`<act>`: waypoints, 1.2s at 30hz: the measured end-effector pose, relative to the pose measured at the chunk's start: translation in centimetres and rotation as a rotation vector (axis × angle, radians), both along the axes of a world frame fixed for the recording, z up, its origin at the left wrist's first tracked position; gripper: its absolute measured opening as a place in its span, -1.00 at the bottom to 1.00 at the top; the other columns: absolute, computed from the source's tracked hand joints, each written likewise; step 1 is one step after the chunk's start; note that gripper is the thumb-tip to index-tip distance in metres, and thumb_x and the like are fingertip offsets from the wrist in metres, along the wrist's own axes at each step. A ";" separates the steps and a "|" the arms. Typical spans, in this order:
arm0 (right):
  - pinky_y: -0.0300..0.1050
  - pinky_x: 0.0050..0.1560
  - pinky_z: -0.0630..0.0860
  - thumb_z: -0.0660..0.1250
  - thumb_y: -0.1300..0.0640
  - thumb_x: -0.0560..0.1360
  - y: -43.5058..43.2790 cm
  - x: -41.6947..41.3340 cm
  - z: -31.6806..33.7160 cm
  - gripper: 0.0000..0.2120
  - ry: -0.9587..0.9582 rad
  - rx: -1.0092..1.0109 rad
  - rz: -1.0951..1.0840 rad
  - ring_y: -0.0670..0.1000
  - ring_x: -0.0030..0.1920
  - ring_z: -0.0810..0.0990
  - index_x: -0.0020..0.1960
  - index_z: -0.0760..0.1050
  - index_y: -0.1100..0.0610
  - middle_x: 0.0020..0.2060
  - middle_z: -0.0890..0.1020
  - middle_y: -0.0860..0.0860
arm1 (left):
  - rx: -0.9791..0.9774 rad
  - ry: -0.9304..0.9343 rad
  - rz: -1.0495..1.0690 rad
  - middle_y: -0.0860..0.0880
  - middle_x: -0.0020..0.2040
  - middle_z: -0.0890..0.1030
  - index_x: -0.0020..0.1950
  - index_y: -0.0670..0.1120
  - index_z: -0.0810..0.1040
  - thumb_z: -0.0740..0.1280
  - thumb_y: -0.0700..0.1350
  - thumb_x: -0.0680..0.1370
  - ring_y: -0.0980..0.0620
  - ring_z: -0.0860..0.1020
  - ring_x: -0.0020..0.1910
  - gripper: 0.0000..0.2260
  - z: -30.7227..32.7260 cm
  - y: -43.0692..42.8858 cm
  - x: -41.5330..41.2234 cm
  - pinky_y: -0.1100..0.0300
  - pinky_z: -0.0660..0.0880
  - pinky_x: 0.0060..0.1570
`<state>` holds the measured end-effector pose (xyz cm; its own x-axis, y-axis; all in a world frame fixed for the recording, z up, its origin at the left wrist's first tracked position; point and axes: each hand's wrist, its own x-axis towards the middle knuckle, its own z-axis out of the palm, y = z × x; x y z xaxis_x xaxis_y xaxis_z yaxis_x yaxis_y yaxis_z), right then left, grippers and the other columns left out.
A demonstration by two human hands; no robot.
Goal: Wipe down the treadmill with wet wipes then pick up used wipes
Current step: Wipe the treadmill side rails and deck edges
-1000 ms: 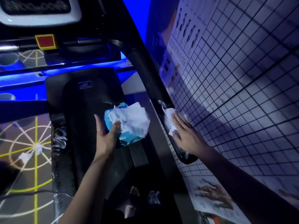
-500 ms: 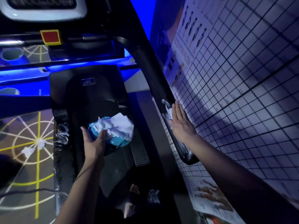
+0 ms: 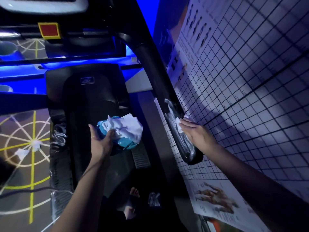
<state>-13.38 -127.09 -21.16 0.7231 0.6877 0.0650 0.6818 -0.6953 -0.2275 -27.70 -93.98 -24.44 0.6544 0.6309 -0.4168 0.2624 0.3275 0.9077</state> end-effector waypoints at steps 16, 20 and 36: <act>0.06 0.02 0.64 0.41 0.42 0.49 7.3 5.1 2.5 -0.88 0.018 0.165 -0.145 0.11 -0.14 0.63 0.00 0.68 0.35 -0.11 0.64 0.19 | -0.014 -0.004 -0.008 0.04 0.39 0.53 0.70 0.09 -0.05 0.40 -0.20 0.64 0.04 0.59 0.21 -0.19 0.2 -0.1 -1.8 -0.02 0.52 0.30; -0.02 0.13 0.63 0.39 0.35 0.53 5.1 4.0 2.4 -0.87 0.043 0.149 -0.146 0.00 -0.07 0.59 0.06 0.67 0.31 -0.02 0.65 0.15 | -0.028 -0.005 -0.023 -0.02 0.47 0.50 0.70 0.01 0.00 0.38 -0.23 0.64 -0.01 0.56 0.31 -0.24 0.3 -0.6 -1.3 -0.01 0.49 0.36; -0.13 -0.14 0.55 0.35 0.39 0.53 -1.4 -3.5 4.8 -0.77 0.220 -0.069 0.023 -0.11 -0.14 0.48 0.05 0.63 0.11 -0.07 0.55 -0.05 | -0.054 0.024 -0.106 -0.02 0.50 0.49 0.69 0.08 0.04 0.48 -0.10 0.59 -0.11 0.53 0.41 -0.18 0.5 -2.7 -0.3 -0.23 0.44 0.42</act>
